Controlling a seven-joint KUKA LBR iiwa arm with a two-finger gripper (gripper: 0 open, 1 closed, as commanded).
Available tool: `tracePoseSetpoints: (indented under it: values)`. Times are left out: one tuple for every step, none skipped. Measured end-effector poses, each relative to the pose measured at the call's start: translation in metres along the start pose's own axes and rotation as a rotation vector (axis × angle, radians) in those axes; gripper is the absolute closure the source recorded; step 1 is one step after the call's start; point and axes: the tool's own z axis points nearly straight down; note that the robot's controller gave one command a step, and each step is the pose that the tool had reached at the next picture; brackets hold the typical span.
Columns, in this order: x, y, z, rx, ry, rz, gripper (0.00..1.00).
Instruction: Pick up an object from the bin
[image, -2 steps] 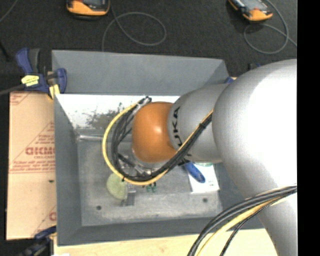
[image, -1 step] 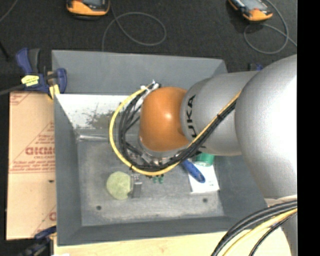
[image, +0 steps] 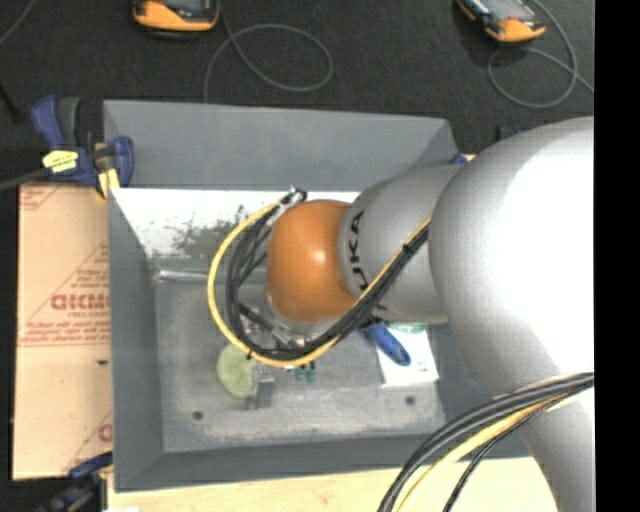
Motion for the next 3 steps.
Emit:
tracePoseSetpoints:
  values:
    - [0.012, -0.003, 0.007, 0.000, 0.007, 0.178, 0.00]
    - [-0.001, -0.001, 0.000, -0.001, -0.004, 0.001, 1.00]
    - [-0.001, -0.001, 0.000, -0.001, -0.004, 0.002, 1.00]
